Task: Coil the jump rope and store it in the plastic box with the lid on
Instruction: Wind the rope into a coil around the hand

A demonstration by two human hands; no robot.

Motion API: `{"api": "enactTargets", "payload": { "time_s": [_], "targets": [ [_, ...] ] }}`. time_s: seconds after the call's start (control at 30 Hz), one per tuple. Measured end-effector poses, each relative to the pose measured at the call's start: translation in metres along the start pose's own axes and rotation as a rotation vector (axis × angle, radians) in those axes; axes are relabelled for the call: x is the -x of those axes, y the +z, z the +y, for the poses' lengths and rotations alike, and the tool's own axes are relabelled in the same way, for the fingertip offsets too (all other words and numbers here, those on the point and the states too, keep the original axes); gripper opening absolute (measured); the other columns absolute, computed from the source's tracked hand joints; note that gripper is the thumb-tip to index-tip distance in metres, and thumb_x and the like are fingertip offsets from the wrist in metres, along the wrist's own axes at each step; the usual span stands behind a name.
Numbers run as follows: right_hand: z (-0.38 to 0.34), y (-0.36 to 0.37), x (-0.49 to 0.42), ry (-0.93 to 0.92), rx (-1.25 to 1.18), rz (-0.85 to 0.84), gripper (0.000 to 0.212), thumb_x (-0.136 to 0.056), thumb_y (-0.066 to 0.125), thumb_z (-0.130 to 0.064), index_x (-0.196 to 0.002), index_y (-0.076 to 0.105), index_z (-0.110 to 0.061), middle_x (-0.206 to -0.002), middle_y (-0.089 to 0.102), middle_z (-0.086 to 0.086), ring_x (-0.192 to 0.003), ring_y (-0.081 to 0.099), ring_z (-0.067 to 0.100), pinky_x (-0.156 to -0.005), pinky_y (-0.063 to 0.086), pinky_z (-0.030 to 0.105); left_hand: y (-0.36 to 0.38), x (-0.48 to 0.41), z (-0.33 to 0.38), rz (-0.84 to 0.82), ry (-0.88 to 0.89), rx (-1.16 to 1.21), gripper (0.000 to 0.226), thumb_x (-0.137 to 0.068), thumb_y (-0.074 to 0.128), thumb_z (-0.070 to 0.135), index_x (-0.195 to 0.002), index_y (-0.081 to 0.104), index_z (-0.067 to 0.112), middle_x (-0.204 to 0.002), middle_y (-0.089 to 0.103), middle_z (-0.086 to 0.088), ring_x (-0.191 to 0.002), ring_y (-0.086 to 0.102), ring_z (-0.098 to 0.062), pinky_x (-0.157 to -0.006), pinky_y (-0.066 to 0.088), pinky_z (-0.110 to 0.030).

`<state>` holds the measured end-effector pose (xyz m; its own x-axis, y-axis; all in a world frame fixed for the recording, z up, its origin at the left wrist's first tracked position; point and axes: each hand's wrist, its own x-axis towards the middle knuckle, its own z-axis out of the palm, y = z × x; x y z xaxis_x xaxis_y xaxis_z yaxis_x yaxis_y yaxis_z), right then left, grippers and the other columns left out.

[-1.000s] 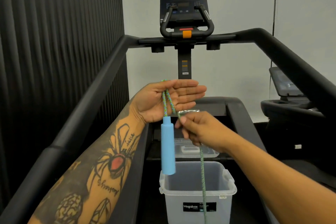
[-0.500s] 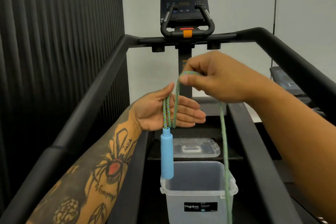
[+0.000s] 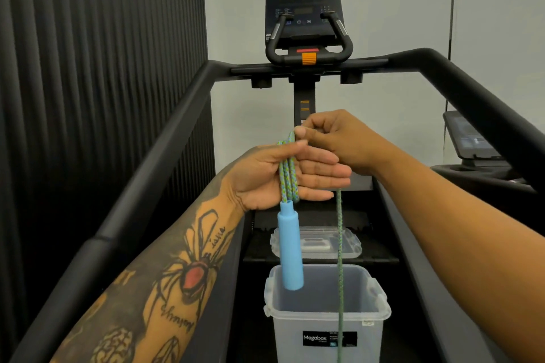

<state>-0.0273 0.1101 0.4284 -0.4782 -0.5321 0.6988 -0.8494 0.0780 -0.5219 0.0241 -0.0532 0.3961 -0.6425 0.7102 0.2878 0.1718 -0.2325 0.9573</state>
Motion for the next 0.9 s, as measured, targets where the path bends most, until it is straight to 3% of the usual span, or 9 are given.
{"api": "enactTargets", "payload": {
  "time_s": [0.1,0.17,0.27,0.37,0.43,0.57,0.73,0.83,0.9],
  "targets": [
    [0.008,0.001,0.007,0.051,-0.076,-0.055,0.031,-0.093,0.061,-0.027,-0.082,0.065,0.002,-0.074,0.061,0.015,-0.068,0.056,0.020,-0.061,0.048,0.026,0.003,0.000,0.003,-0.006,0.012,0.031,0.053,-0.094,0.039,0.035,-0.117,0.060,-0.007,-0.122,0.062,-0.025,-0.121,0.055,-0.037,-0.104,0.040,-0.049],
    [0.015,0.003,0.015,0.055,-0.086,-0.108,0.017,-0.089,0.057,-0.011,-0.083,0.065,0.002,-0.074,0.061,0.014,-0.069,0.057,0.022,-0.061,0.049,0.028,0.004,-0.001,0.006,-0.008,0.040,0.050,0.053,-0.094,0.037,0.034,-0.118,0.059,-0.007,-0.124,0.061,-0.025,-0.122,0.055,-0.037,-0.105,0.039,-0.048],
    [0.024,0.014,0.027,0.136,-0.157,-0.122,0.028,-0.085,0.043,0.015,-0.086,0.066,-0.002,-0.071,0.056,0.014,-0.064,0.051,0.026,-0.047,0.043,0.027,0.004,-0.002,0.007,0.003,0.058,0.054,0.053,-0.095,0.035,0.032,-0.120,0.059,-0.008,-0.124,0.061,-0.026,-0.121,0.055,-0.038,-0.104,0.041,-0.048],
    [0.022,0.025,0.036,0.180,-0.174,-0.064,0.039,-0.084,0.041,0.018,-0.084,0.069,-0.009,-0.068,0.055,0.013,-0.058,0.047,0.024,-0.042,0.039,0.025,0.006,-0.004,0.004,0.004,0.060,0.058,0.053,-0.095,0.035,0.032,-0.120,0.058,-0.009,-0.122,0.062,-0.027,-0.119,0.056,-0.038,-0.103,0.043,-0.047],
    [0.019,0.031,0.049,0.232,-0.122,-0.062,0.039,-0.091,0.042,0.008,-0.072,0.064,-0.018,-0.058,0.053,0.005,-0.050,0.043,0.018,-0.045,0.038,0.027,0.005,-0.004,0.006,0.019,0.081,0.063,0.054,-0.095,0.034,0.032,-0.120,0.056,-0.010,-0.123,0.061,-0.027,-0.120,0.055,-0.039,-0.103,0.043,-0.047],
    [0.012,0.044,0.087,0.312,-0.022,-0.323,0.032,-0.102,0.044,-0.032,-0.092,0.065,-0.009,-0.061,0.052,0.006,-0.047,0.044,0.015,-0.049,0.044,0.030,-0.005,0.001,0.010,0.088,0.098,0.033,0.054,-0.097,0.031,0.032,-0.124,0.053,-0.010,-0.129,0.057,-0.026,-0.126,0.050,-0.039,-0.106,0.041,-0.047],
    [-0.031,0.029,0.113,0.152,0.324,-0.463,0.034,-0.095,0.057,-0.035,-0.073,0.051,-0.011,-0.058,0.048,-0.004,-0.052,0.044,0.009,-0.054,0.045,0.037,-0.017,0.006,0.008,0.157,0.012,-0.025,0.053,-0.096,0.033,0.034,-0.119,0.061,-0.006,-0.129,0.058,-0.025,-0.127,0.049,-0.038,-0.108,0.037,-0.047],
    [-0.068,0.009,0.102,0.039,0.388,-0.401,0.026,-0.094,0.060,-0.030,-0.069,0.056,-0.024,-0.056,0.054,-0.019,-0.052,0.048,-0.003,-0.054,0.039,0.014,-0.020,0.007,0.001,0.163,-0.051,-0.037,0.051,-0.095,0.038,0.034,-0.119,0.060,-0.006,-0.122,0.062,-0.025,-0.112,0.062,-0.033,-0.102,0.042,-0.044],
    [-0.080,-0.002,0.081,-0.024,0.374,-0.291,0.022,-0.095,0.059,-0.026,-0.073,0.062,-0.025,-0.055,0.057,-0.019,-0.049,0.051,-0.001,-0.052,0.040,0.010,-0.018,0.006,-0.004,0.144,-0.083,-0.031,0.053,-0.093,0.041,0.036,-0.123,0.057,-0.005,-0.126,0.058,-0.027,-0.110,0.061,-0.034,-0.105,0.039,-0.047]
  ]
}}
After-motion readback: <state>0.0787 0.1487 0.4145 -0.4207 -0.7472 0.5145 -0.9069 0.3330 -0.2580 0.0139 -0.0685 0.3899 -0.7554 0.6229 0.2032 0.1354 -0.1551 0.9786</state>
